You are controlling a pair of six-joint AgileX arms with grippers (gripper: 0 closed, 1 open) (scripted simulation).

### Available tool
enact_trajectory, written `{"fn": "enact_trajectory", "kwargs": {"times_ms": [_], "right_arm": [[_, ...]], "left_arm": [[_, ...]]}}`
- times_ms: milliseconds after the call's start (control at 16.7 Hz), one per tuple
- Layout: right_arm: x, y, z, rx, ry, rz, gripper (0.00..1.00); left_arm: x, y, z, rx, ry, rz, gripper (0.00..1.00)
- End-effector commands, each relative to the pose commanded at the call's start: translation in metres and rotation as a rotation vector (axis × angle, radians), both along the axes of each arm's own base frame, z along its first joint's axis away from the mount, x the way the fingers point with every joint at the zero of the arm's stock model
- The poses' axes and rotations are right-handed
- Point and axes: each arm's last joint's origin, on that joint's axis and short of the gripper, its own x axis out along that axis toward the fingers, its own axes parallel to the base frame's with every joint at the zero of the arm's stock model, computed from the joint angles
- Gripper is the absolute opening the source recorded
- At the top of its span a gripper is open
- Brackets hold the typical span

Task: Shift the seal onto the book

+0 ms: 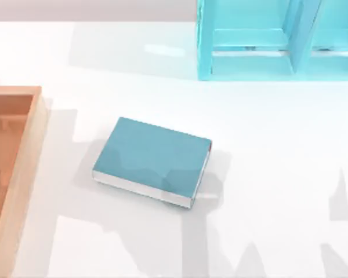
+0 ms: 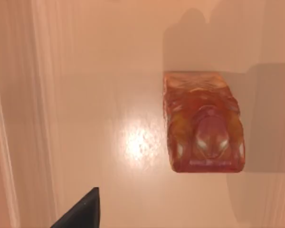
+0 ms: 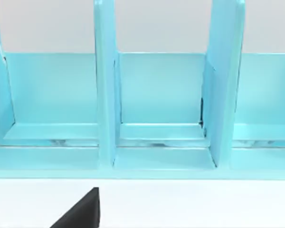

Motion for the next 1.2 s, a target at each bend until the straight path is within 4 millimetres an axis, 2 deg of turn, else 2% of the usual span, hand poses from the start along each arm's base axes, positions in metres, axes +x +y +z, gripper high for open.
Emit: {"fn": "enact_trajectory", "kwargs": {"times_ms": [480, 660, 1020, 1200], "right_arm": [[0.0, 0.0, 0.0, 0.0, 0.0, 0.0, 1.0], [0.0, 0.0, 0.0, 0.0, 0.0, 0.0, 1.0], [0.0, 0.0, 0.0, 0.0, 0.0, 0.0, 1.0], [0.0, 0.0, 0.0, 0.0, 0.0, 0.0, 1.0]], "left_arm": [[0.004, 0.003, -0.007, -0.007, 0.026, -0.001, 1.0], [0.007, 0.004, -0.03, -0.007, 0.024, 0.0, 1.0], [0.006, 0.004, -0.09, -0.006, 0.021, 0.0, 1.0], [0.004, 0.004, -0.101, -0.007, 0.025, 0.0, 1.0]]}}
